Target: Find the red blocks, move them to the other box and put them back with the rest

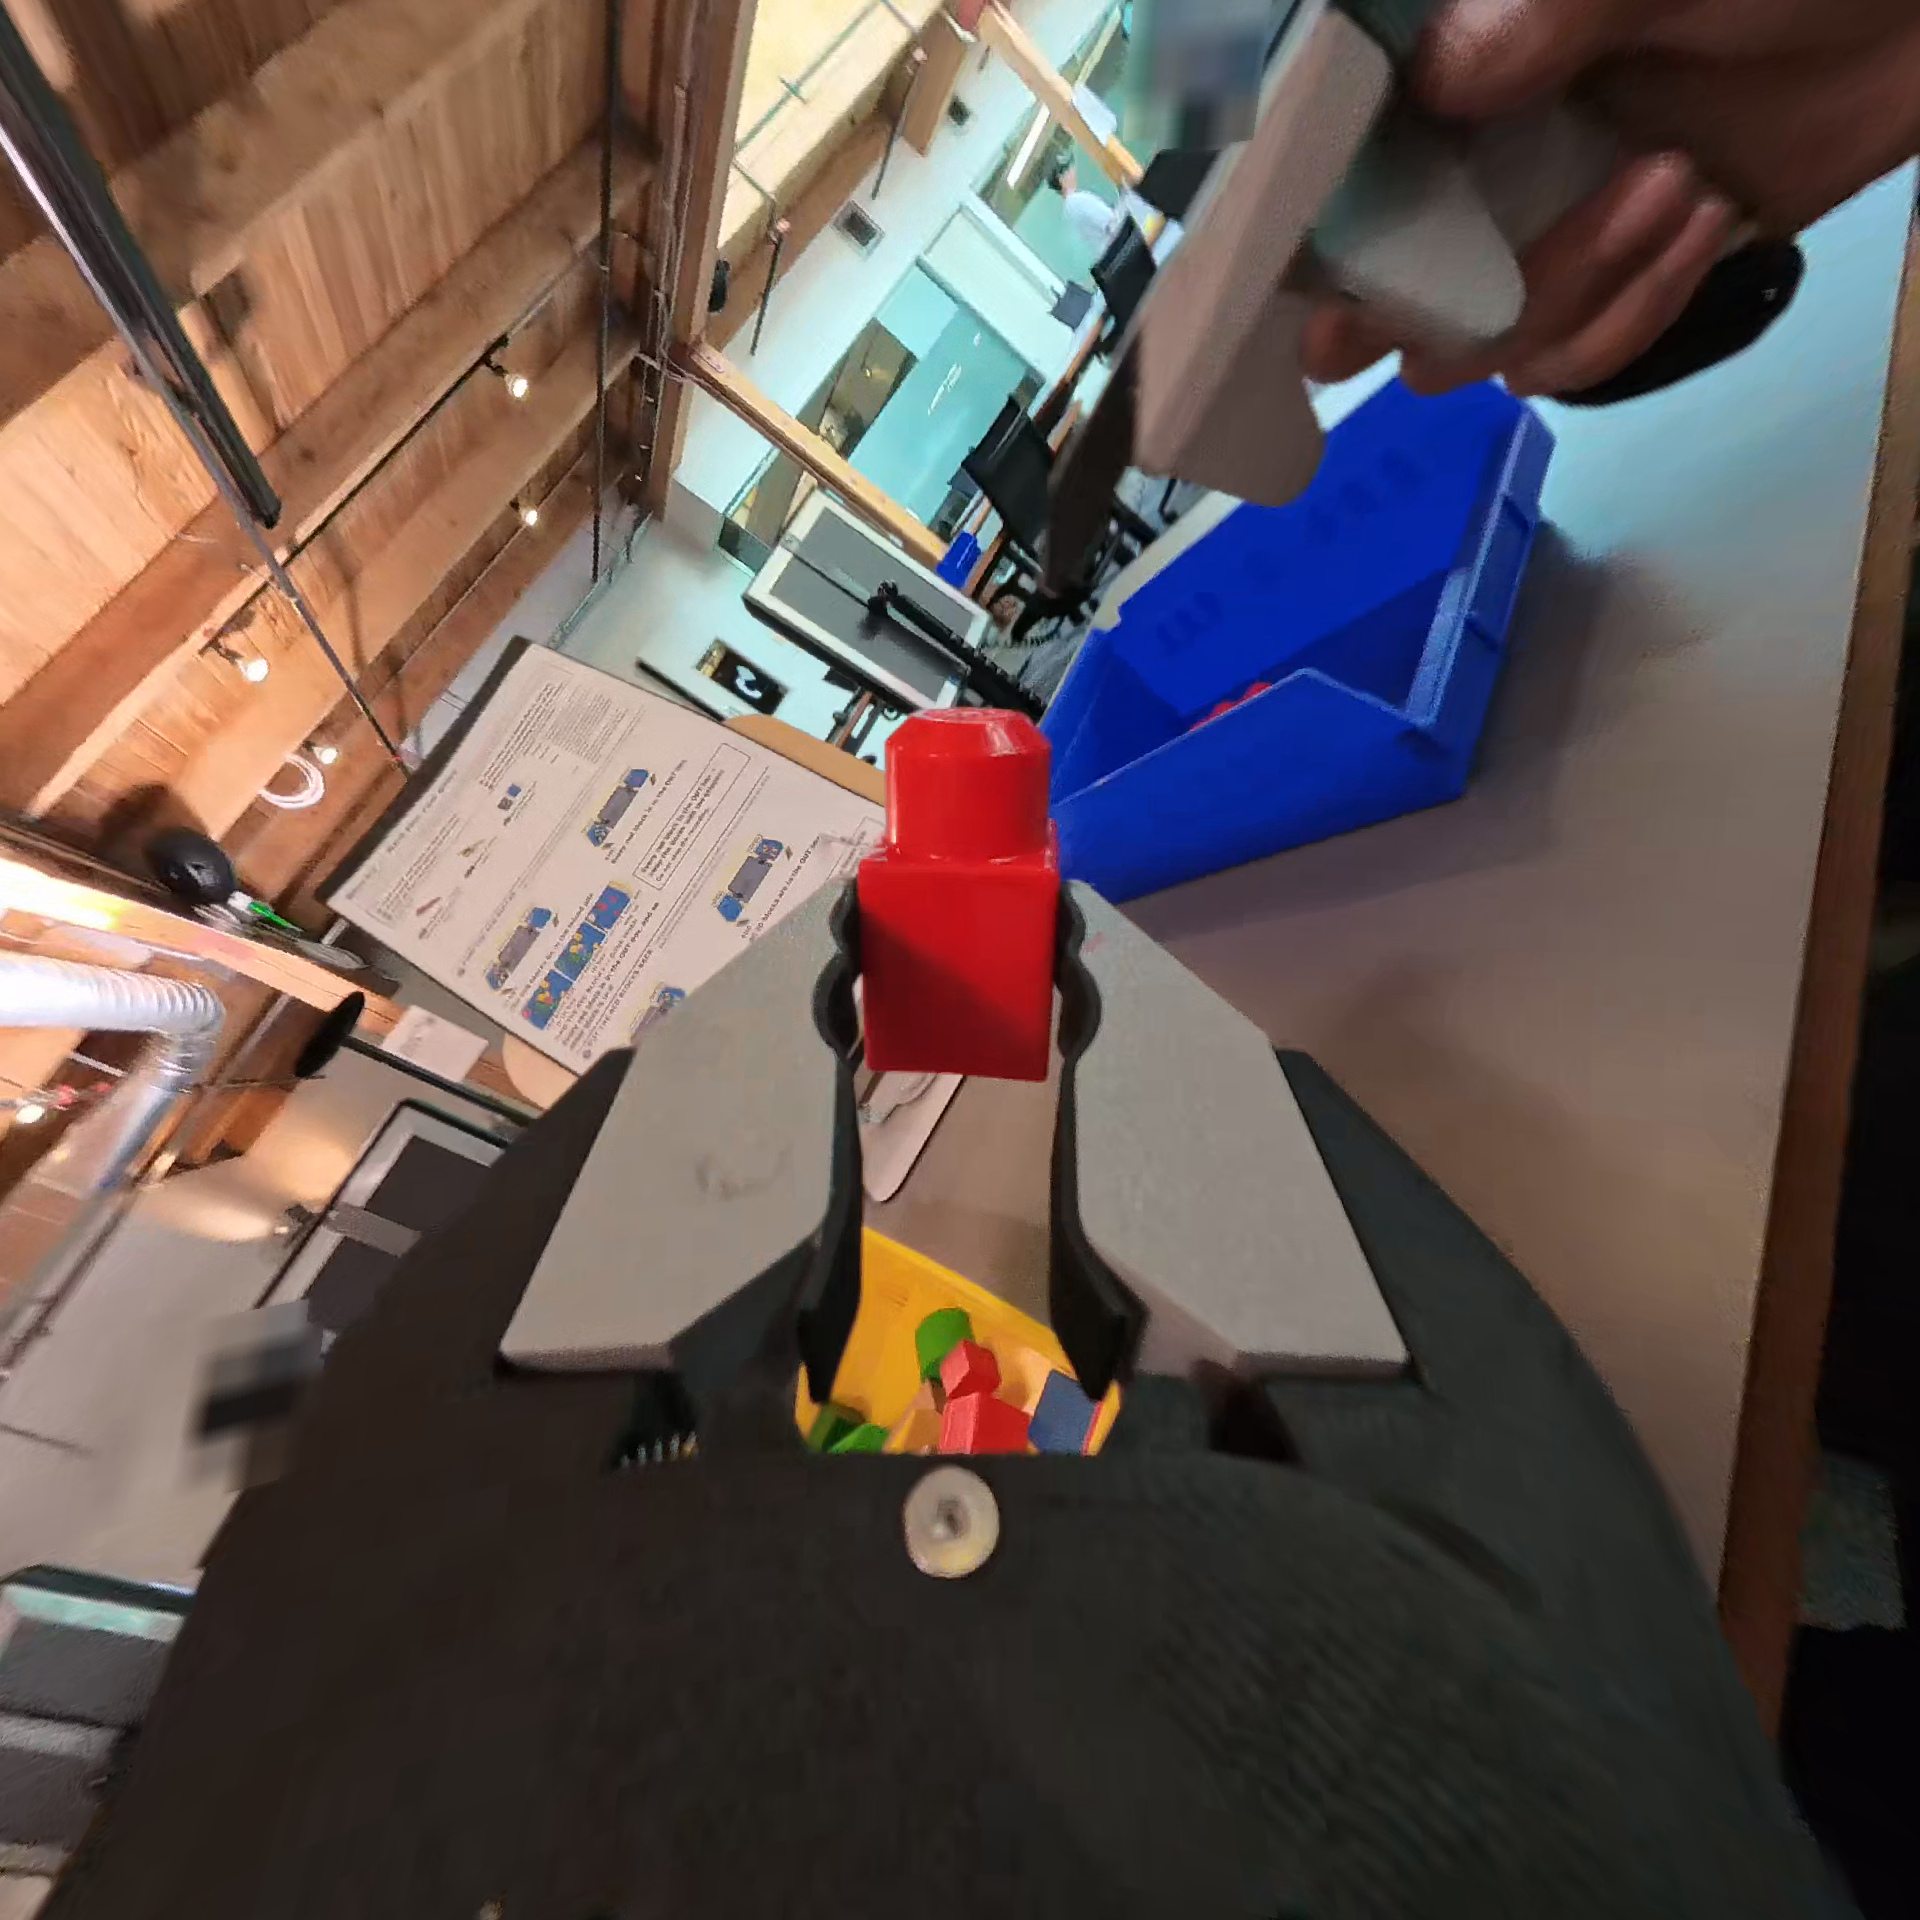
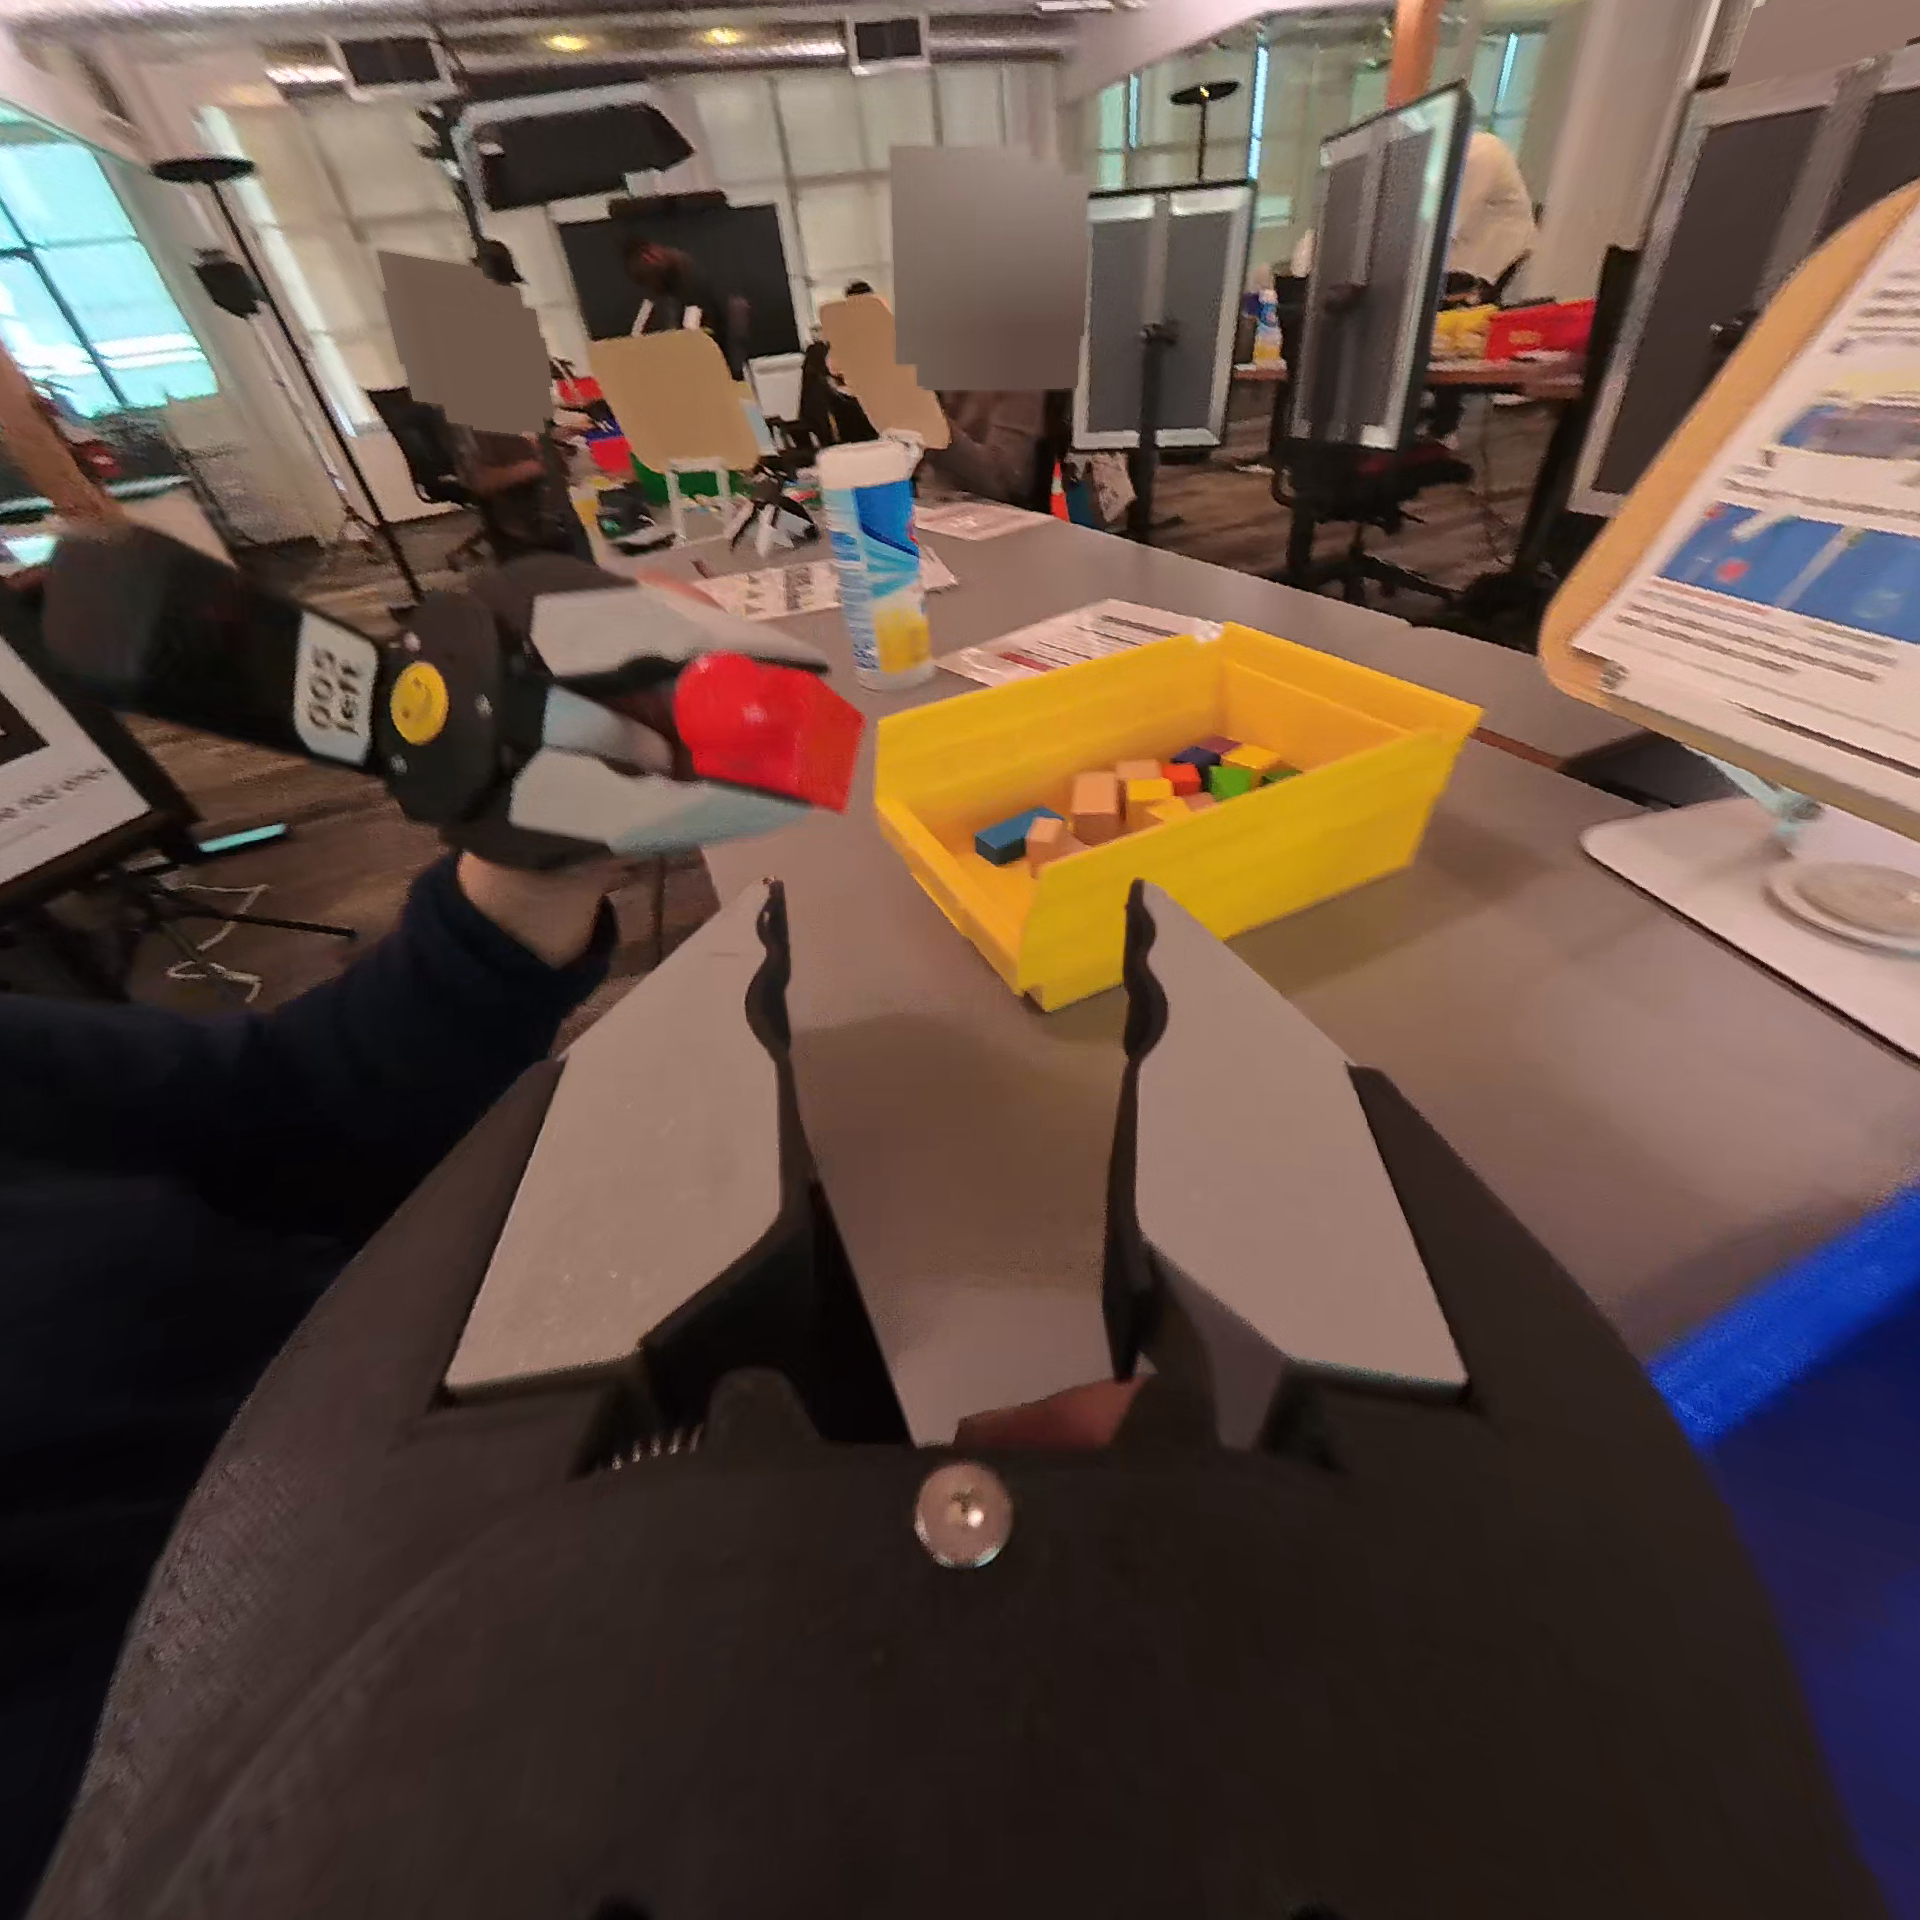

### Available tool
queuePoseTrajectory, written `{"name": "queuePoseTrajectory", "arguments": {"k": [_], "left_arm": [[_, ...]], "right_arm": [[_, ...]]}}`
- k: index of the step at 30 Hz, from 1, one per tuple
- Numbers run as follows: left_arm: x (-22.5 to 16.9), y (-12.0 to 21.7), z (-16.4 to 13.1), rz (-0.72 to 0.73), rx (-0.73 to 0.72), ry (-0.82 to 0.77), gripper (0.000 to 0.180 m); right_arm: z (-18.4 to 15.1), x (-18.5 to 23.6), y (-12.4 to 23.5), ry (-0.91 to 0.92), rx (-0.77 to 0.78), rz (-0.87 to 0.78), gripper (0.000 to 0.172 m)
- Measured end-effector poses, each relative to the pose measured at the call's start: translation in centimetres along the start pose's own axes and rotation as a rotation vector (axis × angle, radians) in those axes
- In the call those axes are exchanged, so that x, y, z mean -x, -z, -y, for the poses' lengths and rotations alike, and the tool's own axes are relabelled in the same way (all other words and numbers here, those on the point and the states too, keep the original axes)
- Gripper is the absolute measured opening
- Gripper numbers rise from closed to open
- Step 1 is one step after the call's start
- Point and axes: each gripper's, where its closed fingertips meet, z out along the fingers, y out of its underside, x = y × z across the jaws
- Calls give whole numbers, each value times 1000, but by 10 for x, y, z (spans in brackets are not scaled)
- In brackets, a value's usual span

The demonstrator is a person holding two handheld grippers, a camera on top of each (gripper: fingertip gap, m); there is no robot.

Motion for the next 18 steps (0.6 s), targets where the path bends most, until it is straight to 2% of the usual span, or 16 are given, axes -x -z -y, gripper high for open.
{"name": "queuePoseTrajectory", "arguments": {"k": [4,9,12,15,18], "left_arm": [[-15,-14,6,43,19,-108,35],[-51,-28,23,-18,-12,-173,34],[-58,-33,22,7,27,-269,34],[-57,-34,24,22,4,-261,33],[-45,-32,27,98,-11,-237,34]], "right_arm": [[-3,33,-16,4,-6,78,64],[-27,41,-41,-4,72,70,69],[-48,31,-51,46,167,6,36],[-49,30,-50,51,172,11,35],[-36,24,-45,69,124,-19,35]]}}
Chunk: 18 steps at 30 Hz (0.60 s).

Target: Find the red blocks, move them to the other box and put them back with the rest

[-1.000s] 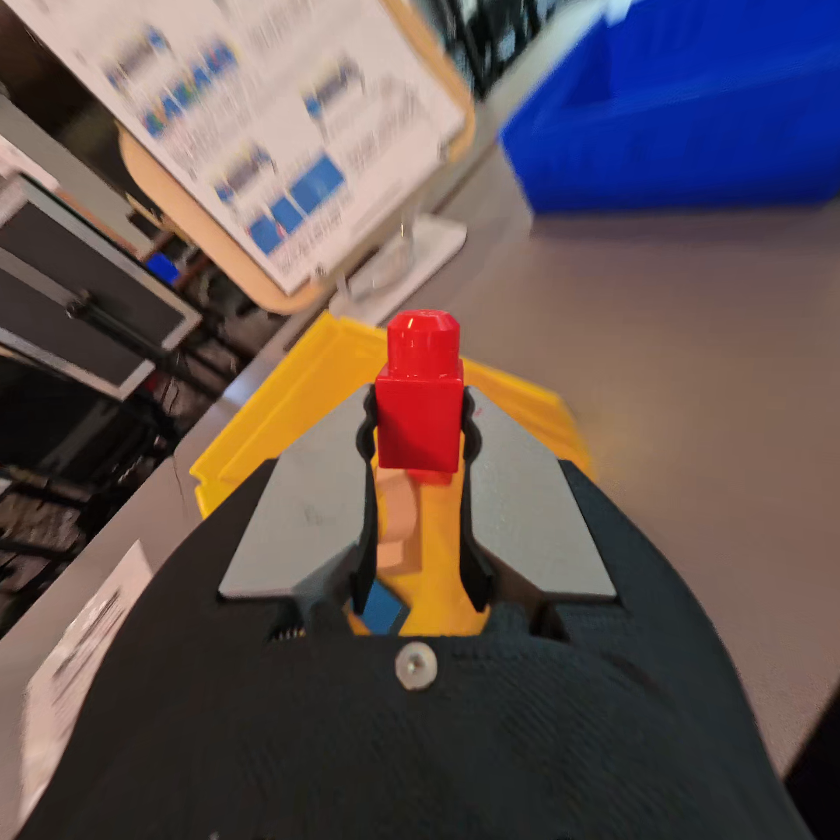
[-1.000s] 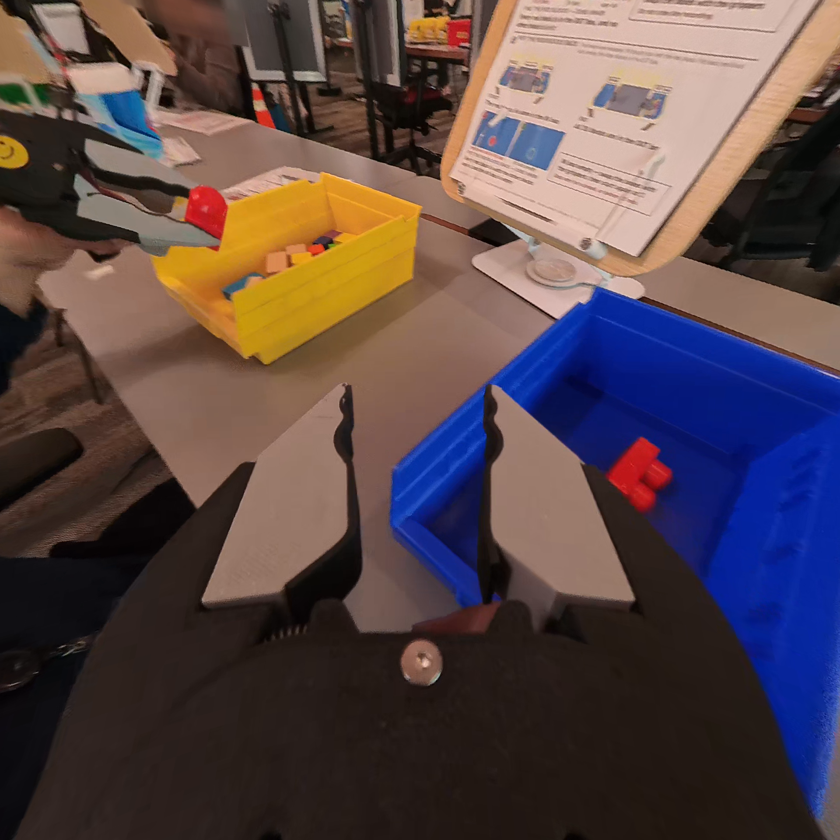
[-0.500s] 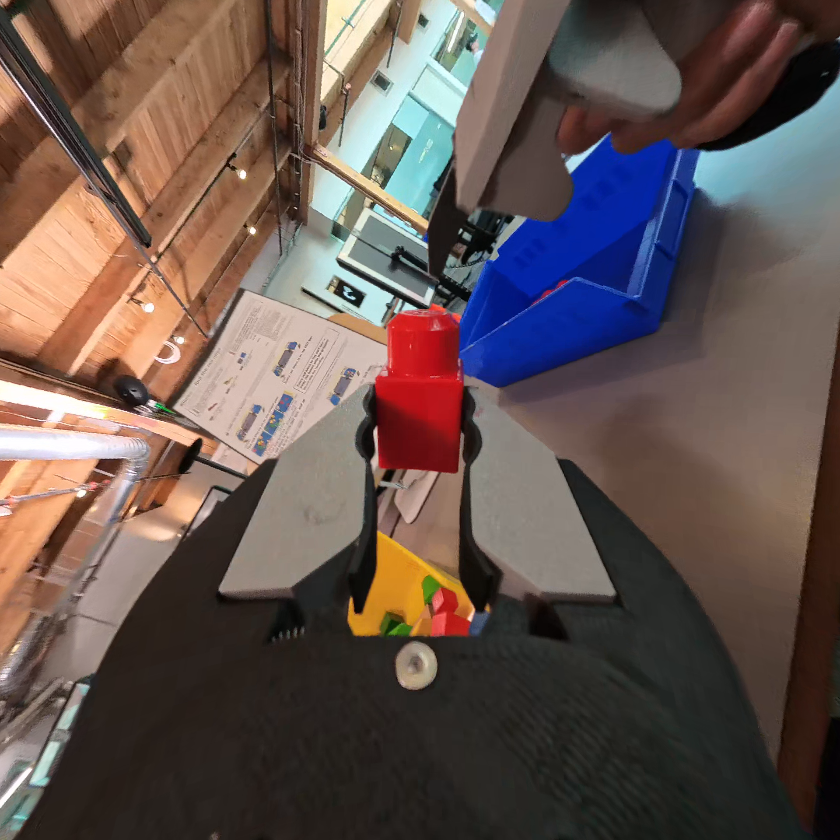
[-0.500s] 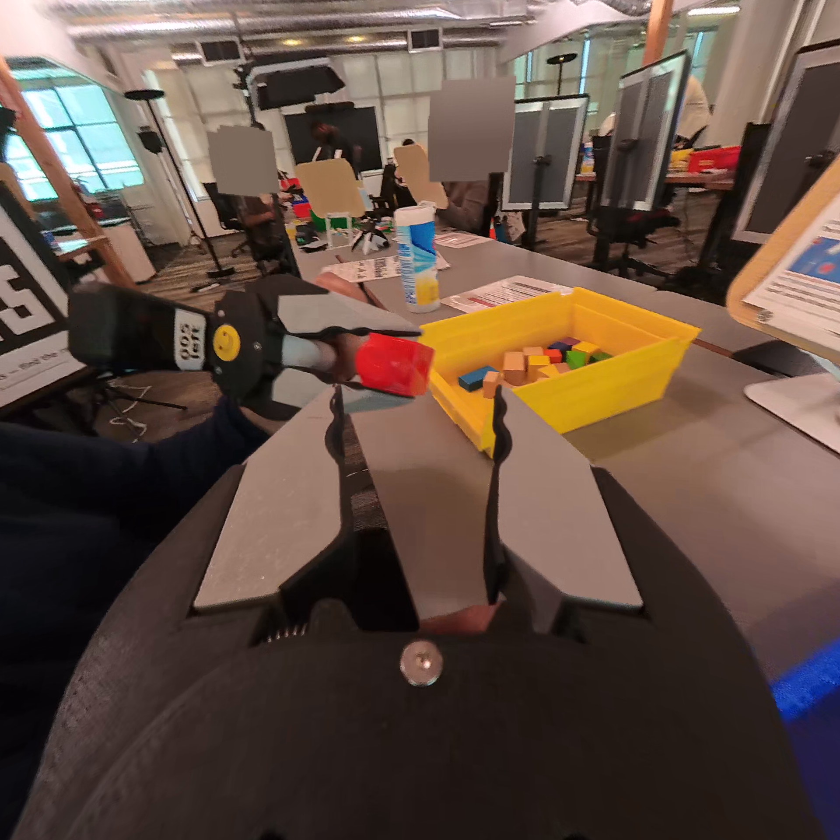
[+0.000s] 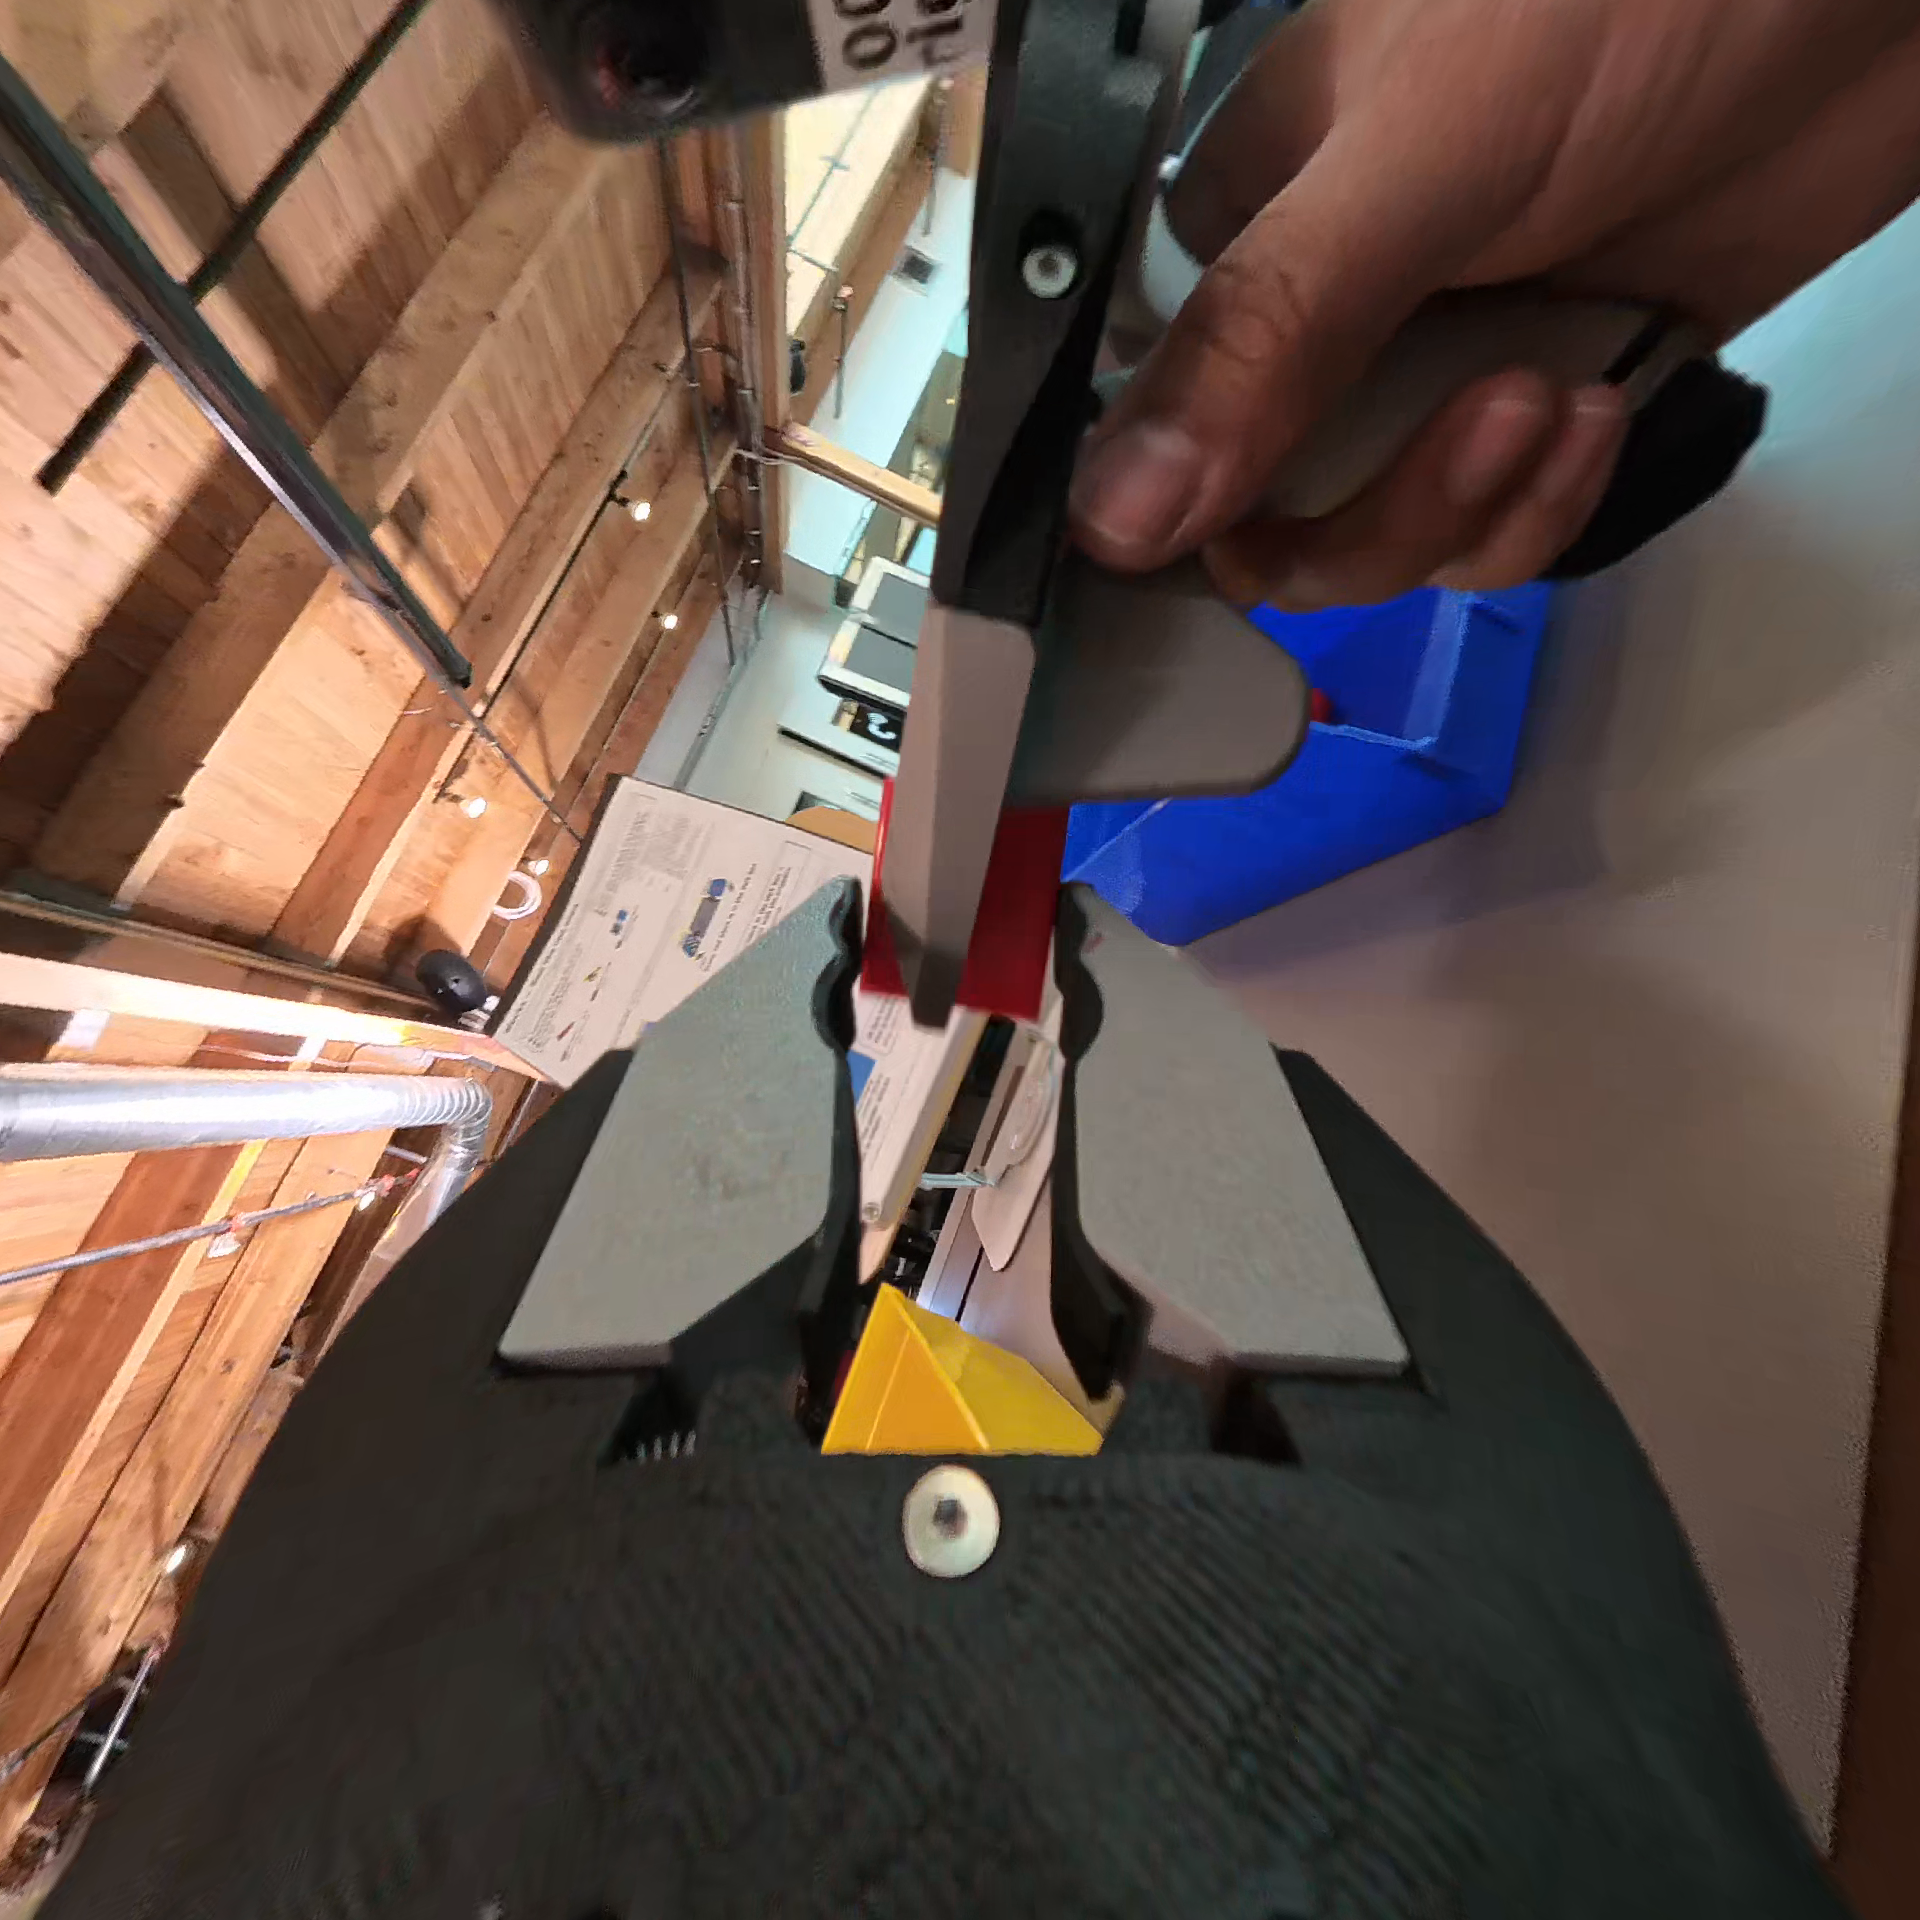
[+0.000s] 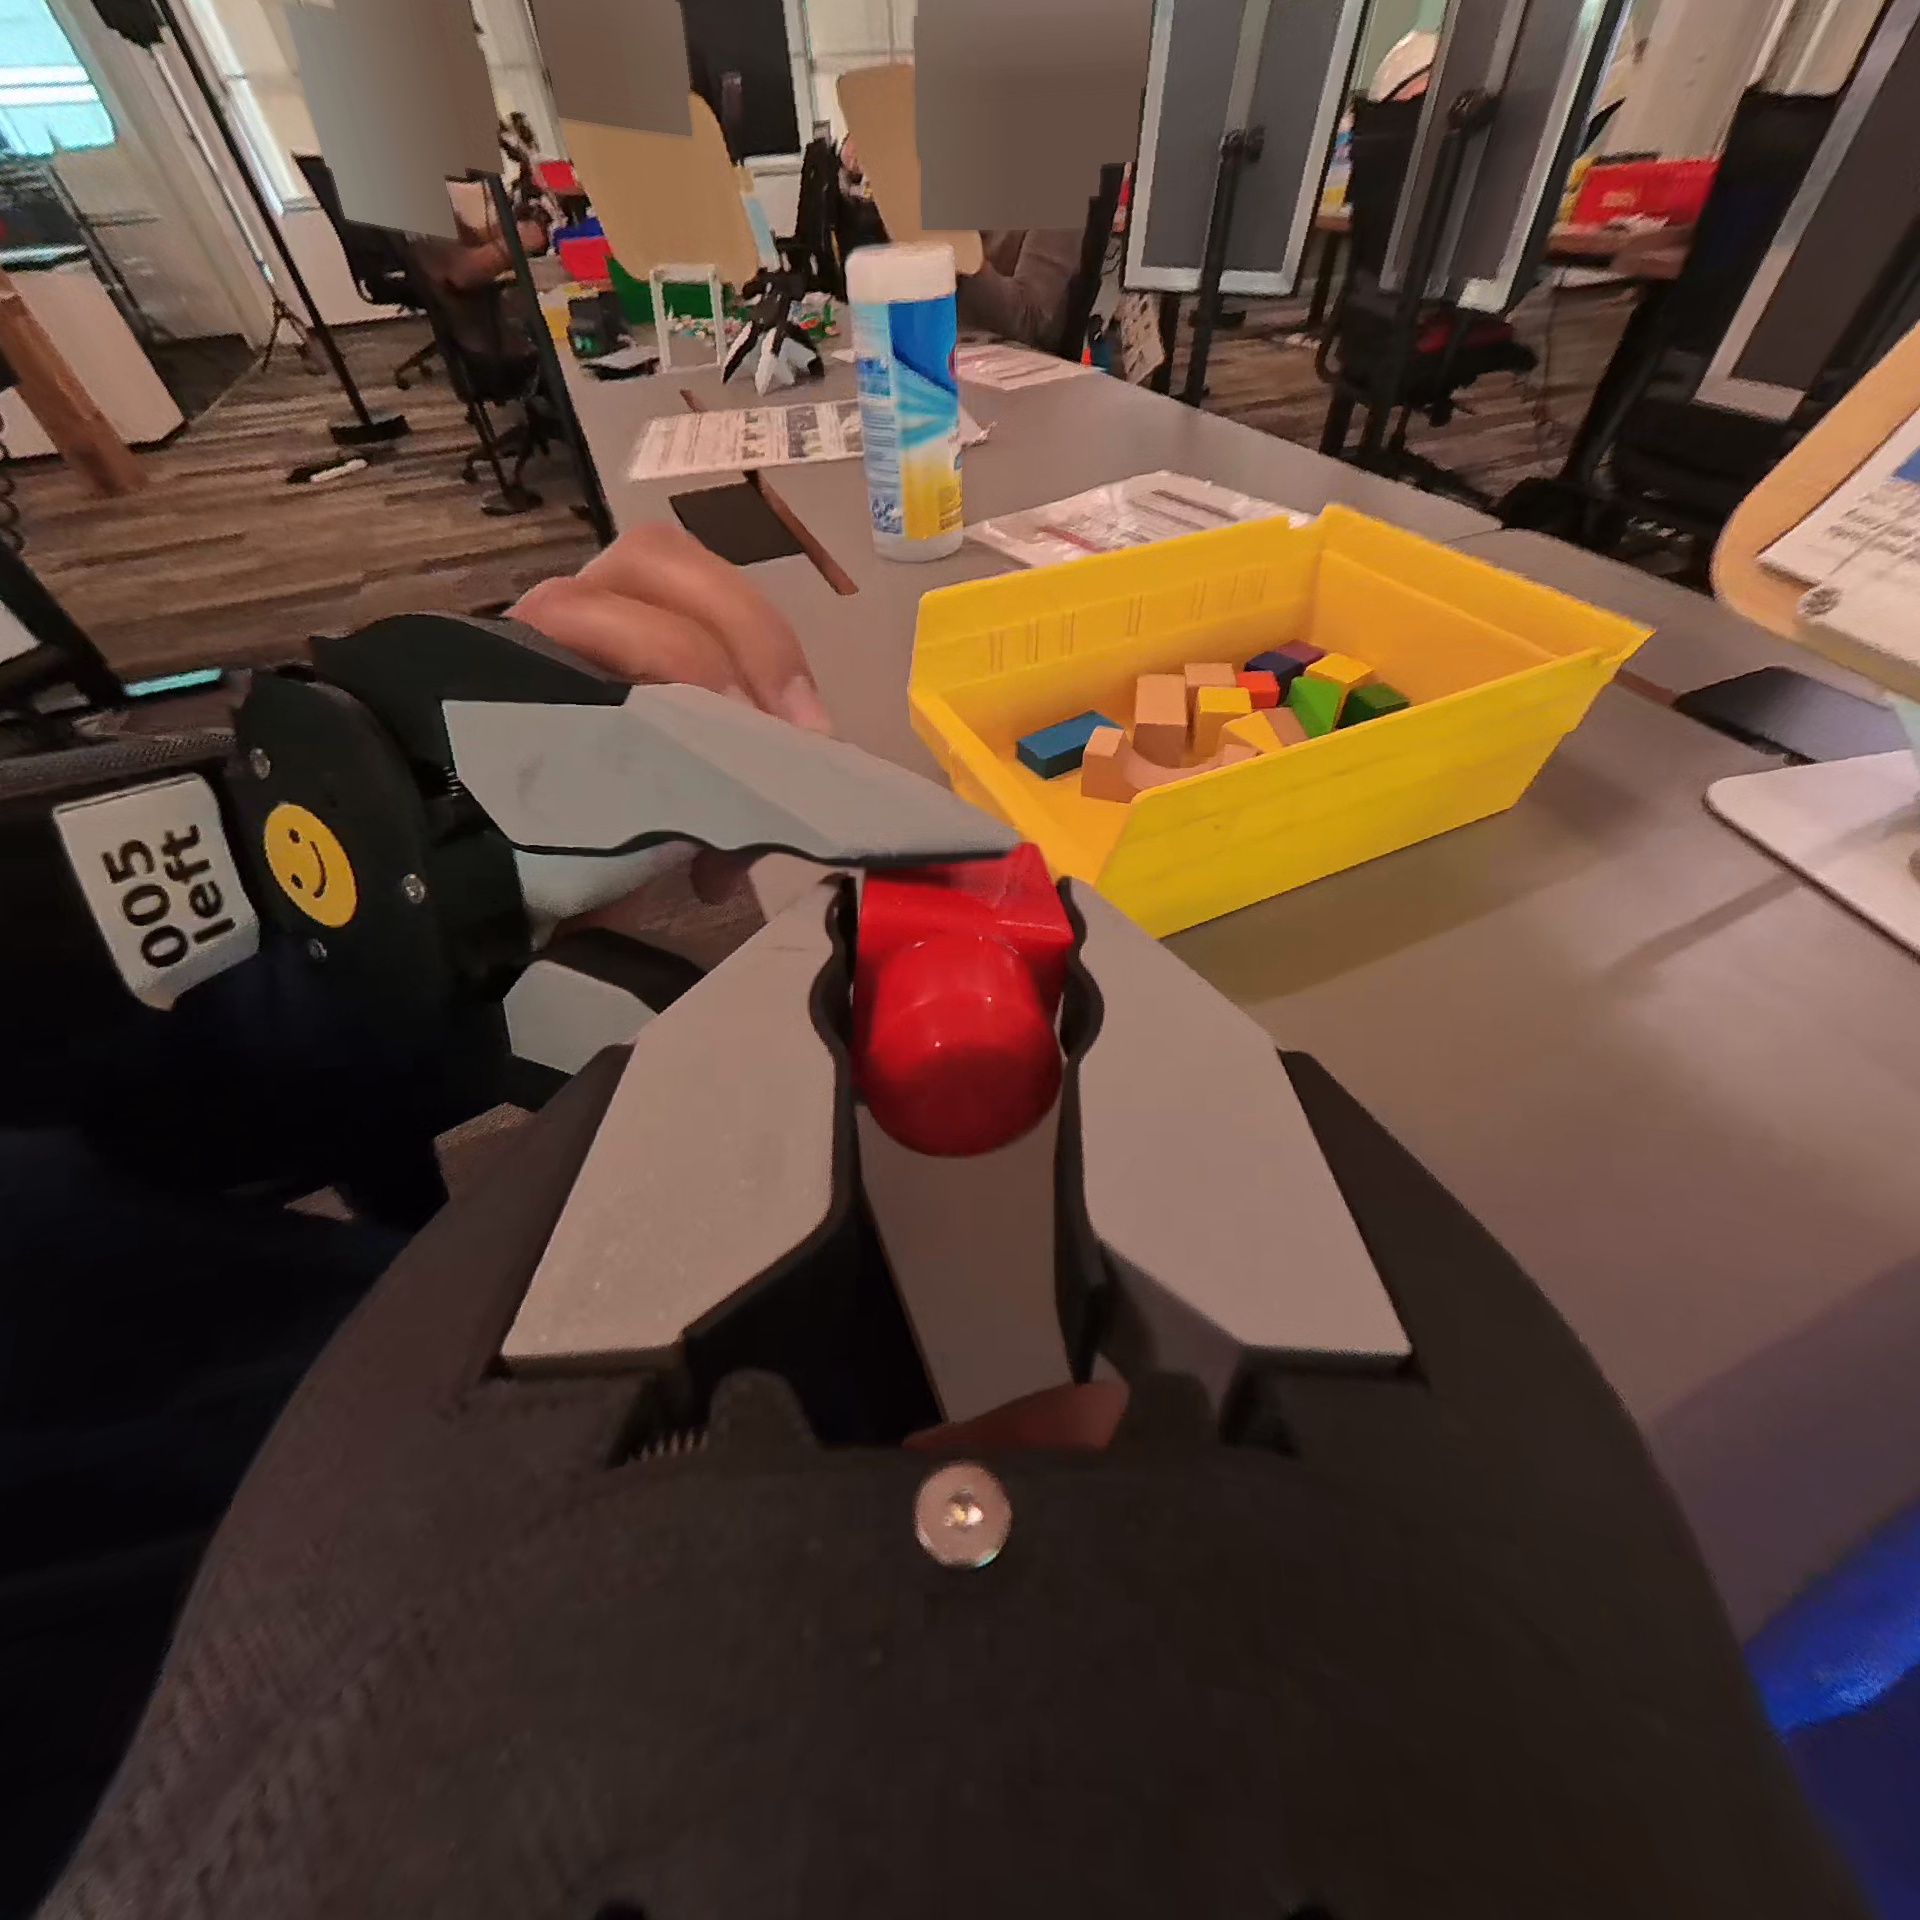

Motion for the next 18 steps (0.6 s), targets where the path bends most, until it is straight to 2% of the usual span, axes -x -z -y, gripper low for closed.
{"name": "queuePoseTrajectory", "arguments": {"k": [2,3,6,8,10,12,15,18], "left_arm": [[7,1,-4,23,2,42,29],[13,0,-13,51,33,82,17],[36,-1,-74,124,249,269,5],[28,-2,-119,41,402,508,18],[23,0,-155,19,490,658,20],[26,4,-185,66,550,699,16],[24,7,-209,78,602,713,19],[20,9,-221,71,630,730,21]], "right_arm": [[9,-13,12,13,-31,-56,35],[12,-25,20,19,-43,-102,35],[11,-94,56,43,-42,-364,33],[-6,-149,88,37,27,-576,33],[-26,-192,117,6,91,-722,34],[-55,-218,131,-79,188,-765,34],[-89,-242,141,-153,306,-810,57],[-91,-246,141,-149,309,-819,60]]}}
